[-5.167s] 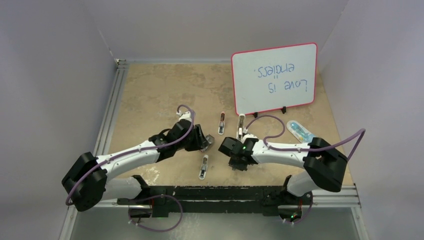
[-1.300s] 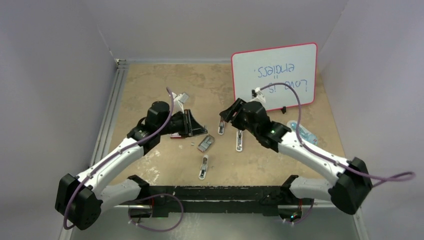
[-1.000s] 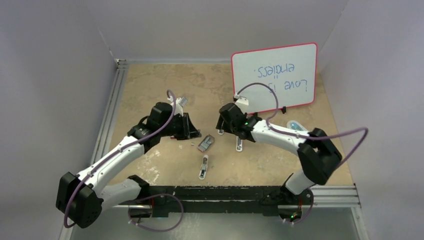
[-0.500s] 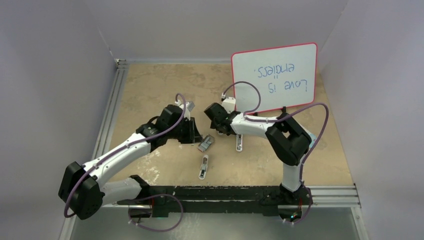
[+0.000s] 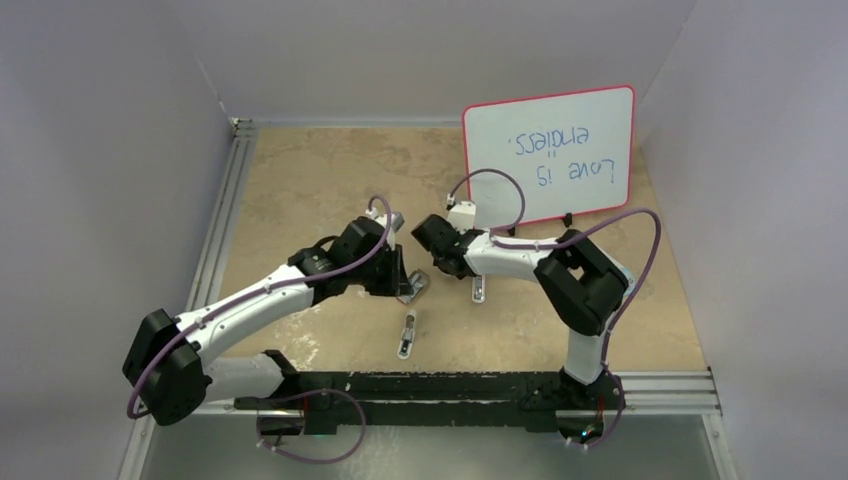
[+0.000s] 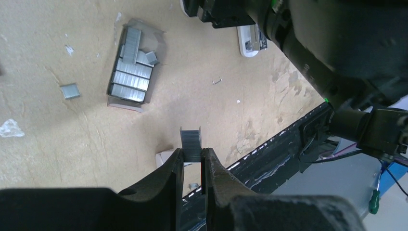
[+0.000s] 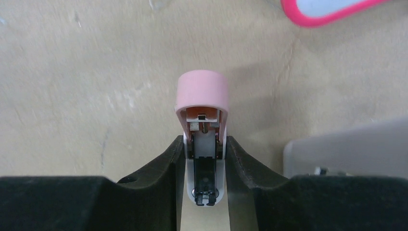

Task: Load the staples into the stapler
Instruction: Adjust the stapler at the center of the board, then place the staple at the center of the board.

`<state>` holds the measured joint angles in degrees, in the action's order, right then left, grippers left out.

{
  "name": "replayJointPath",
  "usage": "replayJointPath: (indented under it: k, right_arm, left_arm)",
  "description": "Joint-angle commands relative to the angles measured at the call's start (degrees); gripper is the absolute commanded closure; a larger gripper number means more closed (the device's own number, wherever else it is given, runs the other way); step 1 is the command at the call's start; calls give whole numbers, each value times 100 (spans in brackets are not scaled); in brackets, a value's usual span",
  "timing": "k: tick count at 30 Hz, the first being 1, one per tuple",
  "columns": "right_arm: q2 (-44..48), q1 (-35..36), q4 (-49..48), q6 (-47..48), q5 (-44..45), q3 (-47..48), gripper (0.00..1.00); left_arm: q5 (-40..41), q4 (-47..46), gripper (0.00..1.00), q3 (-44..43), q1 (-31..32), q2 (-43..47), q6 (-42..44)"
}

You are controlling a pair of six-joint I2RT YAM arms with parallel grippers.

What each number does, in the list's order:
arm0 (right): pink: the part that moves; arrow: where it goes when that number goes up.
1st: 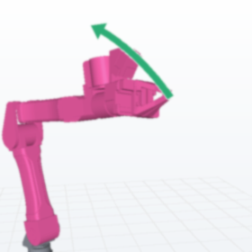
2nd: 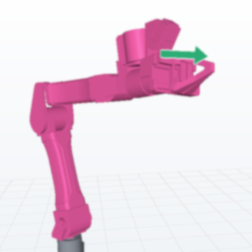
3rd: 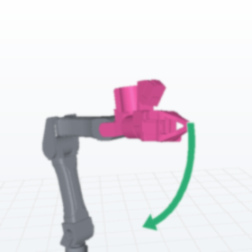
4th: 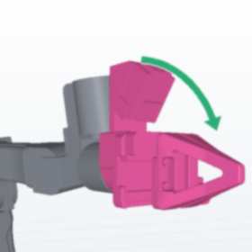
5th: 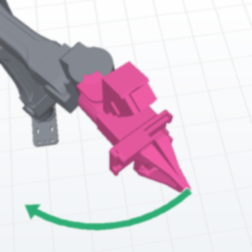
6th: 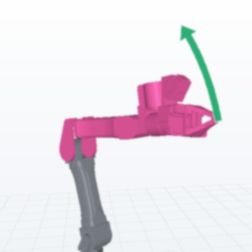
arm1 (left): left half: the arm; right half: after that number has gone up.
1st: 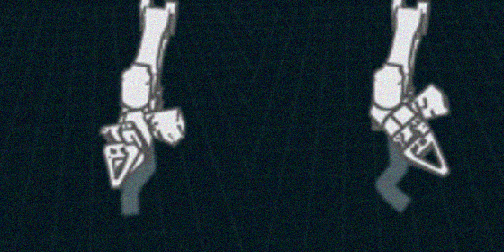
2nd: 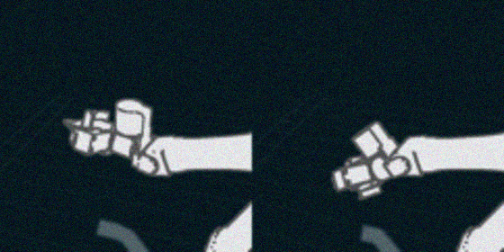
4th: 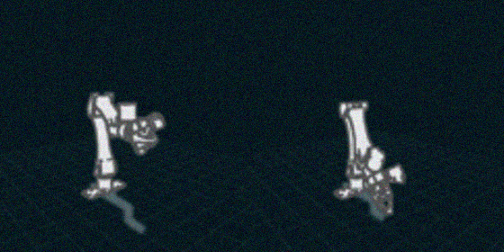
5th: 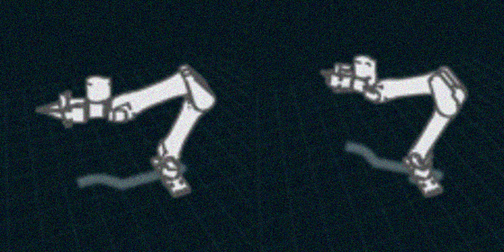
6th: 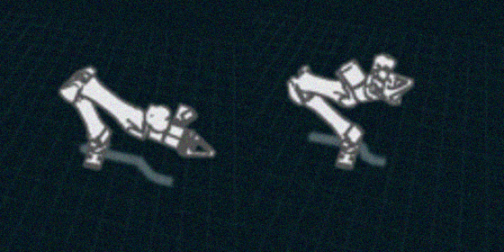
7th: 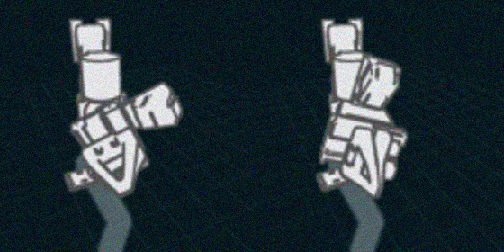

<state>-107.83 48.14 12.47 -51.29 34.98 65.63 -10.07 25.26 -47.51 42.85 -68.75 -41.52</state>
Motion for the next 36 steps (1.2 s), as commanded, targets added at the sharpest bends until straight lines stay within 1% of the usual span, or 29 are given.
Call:
replayJointPath:
  k: [1,4,7,11,13,16,19,23,28,33,36]
  right_arm:
    - [512,228,154,-55,48,-351,73]
    - [655,295,-23,-39,-190,-643,73]
    - [676,299,-43,-56,-291,-681,70]
    - [819,297,29,-80,-370,-598,57]
    - [1018,301,109,-126,-395,-586,52]
    - [1546,299,200,-212,-343,-602,49]
    - [2161,296,322,-438,-322,-778,48]
    - [3252,288,554,-927,-131,-1343,49]
    - [4472,176,896,-1464,115,-2053,48]
    - [5101,-19,1184,-1825,123,-2561,49]
    - [5365,-56,1372,-2017,151,-2723,49]
  left_arm:
    - [286,102,86,-251,197,-33,-207]
    - [374,176,86,-242,277,-2,-296]
    - [428,222,86,-250,331,20,-364]
    - [485,317,86,-276,428,-2,-465]
    - [485,354,86,-289,442,21,-507]
    - [519,409,86,-340,450,97,-537]
    - [546,498,86,-428,519,72,-579]
    - [817,667,86,-688,905,-163,-649]
    - [1399,1062,86,-1364,1660,-861,-719]
    - [1939,1758,85,-2152,2372,-2073,-960]
    - [2085,1943,85,-2490,2672,-2761,-1157]
